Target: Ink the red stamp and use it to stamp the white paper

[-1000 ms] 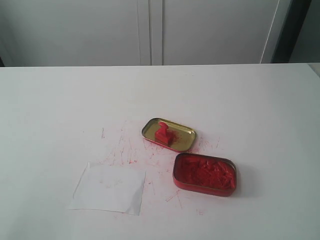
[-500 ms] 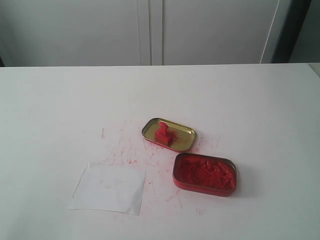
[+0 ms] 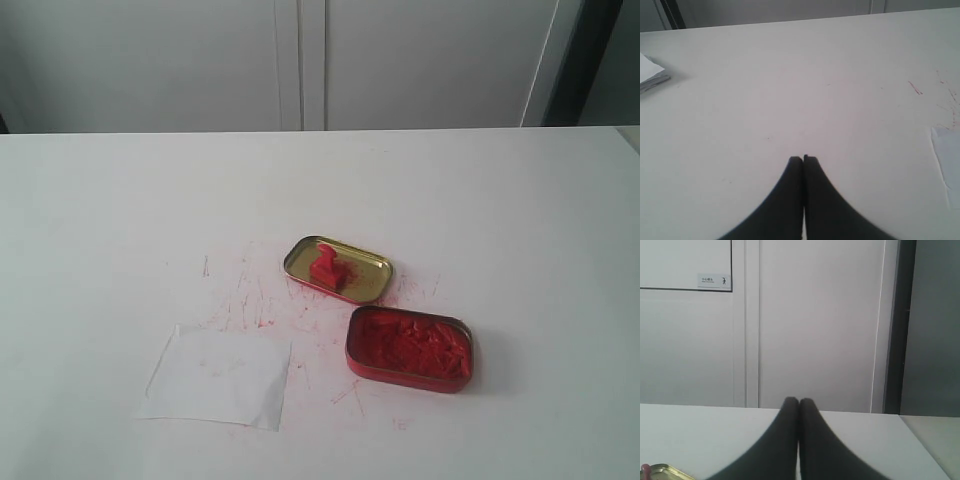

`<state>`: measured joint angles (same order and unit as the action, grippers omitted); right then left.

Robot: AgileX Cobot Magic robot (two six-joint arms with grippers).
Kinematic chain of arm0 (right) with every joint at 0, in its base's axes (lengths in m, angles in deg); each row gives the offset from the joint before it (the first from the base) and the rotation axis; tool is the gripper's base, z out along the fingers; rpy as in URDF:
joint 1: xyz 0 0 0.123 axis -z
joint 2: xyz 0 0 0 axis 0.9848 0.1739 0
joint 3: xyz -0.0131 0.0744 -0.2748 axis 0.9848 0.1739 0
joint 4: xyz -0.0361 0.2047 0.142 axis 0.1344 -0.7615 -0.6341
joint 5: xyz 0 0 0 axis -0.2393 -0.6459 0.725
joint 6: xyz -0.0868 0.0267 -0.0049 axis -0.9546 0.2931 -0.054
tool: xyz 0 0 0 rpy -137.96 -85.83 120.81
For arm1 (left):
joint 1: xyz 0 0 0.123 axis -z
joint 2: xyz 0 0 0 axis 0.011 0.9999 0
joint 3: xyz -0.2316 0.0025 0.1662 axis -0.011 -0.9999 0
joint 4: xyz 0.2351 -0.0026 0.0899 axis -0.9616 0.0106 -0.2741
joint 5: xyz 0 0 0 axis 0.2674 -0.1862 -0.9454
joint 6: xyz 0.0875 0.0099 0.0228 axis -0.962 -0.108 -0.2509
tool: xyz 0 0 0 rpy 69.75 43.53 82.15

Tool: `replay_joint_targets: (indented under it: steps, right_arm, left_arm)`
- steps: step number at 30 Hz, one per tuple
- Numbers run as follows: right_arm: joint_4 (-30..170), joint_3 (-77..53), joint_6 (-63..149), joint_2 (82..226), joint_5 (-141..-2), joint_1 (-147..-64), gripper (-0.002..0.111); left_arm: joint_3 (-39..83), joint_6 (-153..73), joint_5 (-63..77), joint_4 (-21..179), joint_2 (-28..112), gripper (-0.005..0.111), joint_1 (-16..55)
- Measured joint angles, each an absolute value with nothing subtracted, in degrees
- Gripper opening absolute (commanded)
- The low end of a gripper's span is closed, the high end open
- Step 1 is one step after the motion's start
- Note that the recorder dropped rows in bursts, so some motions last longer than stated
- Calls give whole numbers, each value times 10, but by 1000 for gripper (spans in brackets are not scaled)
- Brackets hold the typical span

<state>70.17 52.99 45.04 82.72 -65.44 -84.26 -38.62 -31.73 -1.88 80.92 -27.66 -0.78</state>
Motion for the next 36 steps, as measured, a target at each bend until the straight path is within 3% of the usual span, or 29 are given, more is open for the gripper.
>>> replay_joint_targets:
  steps: [9, 15, 36]
  right_arm:
    - [702, 530, 450, 827, -652, -843, 0]
    - [702, 450, 450, 836, -743, -843, 0]
    - [691, 221, 450, 1243, -915, -843, 0]
  left_arm:
    - [-386, -317, -19, 809, -277, 0, -8]
    - [-386, -317, -19, 809, -277, 0, -8]
    - [-386, -317, -19, 809, -277, 0, -8]
